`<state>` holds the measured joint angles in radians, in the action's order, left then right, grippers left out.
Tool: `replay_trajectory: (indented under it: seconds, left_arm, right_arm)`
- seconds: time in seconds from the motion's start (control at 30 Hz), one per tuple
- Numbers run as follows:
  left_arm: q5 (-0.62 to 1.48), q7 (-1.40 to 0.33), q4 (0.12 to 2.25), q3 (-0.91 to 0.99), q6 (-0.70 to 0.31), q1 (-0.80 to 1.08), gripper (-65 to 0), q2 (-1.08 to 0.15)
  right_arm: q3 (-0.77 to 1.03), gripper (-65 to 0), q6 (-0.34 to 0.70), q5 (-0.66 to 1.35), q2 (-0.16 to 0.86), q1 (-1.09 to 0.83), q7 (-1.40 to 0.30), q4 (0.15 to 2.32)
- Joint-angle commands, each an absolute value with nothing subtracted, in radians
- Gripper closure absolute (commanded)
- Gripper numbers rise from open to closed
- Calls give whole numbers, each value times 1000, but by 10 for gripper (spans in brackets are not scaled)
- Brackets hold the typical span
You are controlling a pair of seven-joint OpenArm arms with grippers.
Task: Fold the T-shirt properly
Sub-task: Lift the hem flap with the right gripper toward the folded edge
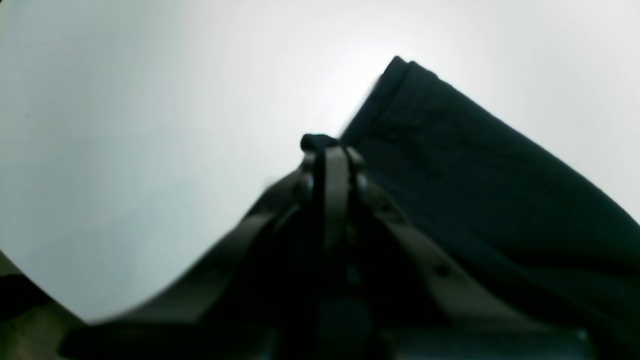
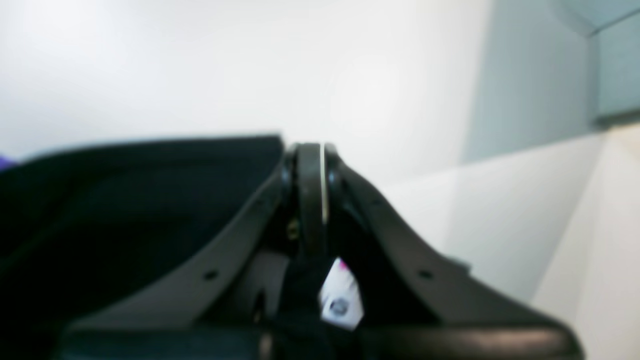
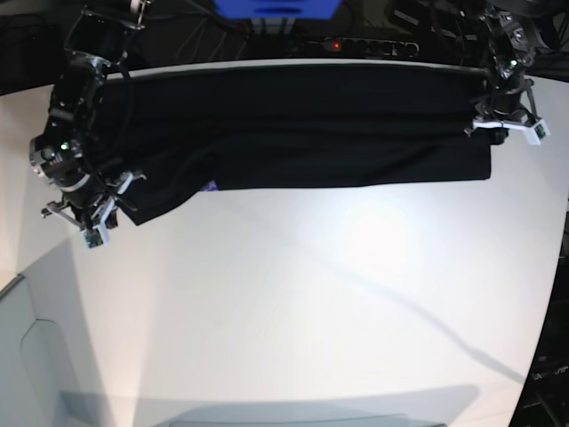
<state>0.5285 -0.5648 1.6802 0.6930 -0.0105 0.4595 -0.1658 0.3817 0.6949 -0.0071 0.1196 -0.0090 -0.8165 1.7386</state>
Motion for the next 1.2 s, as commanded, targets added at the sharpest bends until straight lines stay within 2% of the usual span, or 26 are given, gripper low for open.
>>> replay_trajectory:
  seconds: [0.0,0.07,0.1,0.2,0.33,0.4,0.47,0.87,0.93,1.0,1.17]
  left_arm:
    - [527,-541,1695,700,-5,464,-6,-179]
    - [527,-541,1695,700,-5,464,-6,-179]
    - [527,-541,1695,700,-5,466,-6,-179]
    - [527,-541,1695,700,-5,466,-6,-179]
    - [527,-541,1695,700,-5,467,-6,-179]
    - [527,-541,1695,700,-5,467,-6,-179]
    - [527,-541,1695,700,-5,469,-6,-179]
    - [527,-541,1695,700,-5,469,-6,-177]
    - [527,-541,1695,700,-5,469,-6,-177]
    - [527,-541,1695,700,-5,469,-6,-177]
    - [527,-541,1695,700,-5,469,-6,-177]
  right_arm:
    - [387,0,698,1,134,12,-809,1751]
    - [387,-1,698,2,134,18,-835,1730]
    - [387,-23,698,2,134,18,-845,1712]
    - [386,-130,698,2,134,35,-855,1661]
    - [386,-319,698,5,134,31,-854,1649]
    - [387,-372,698,7,134,31,-852,1649]
    - [387,-387,698,7,134,31,-854,1649]
    - [389,-386,698,5,116,38,-845,1547]
    - [387,-362,698,5,114,38,-845,1547]
    - [387,-296,698,5,114,38,-845,1549]
    - [389,-29,698,5,114,48,-843,1555]
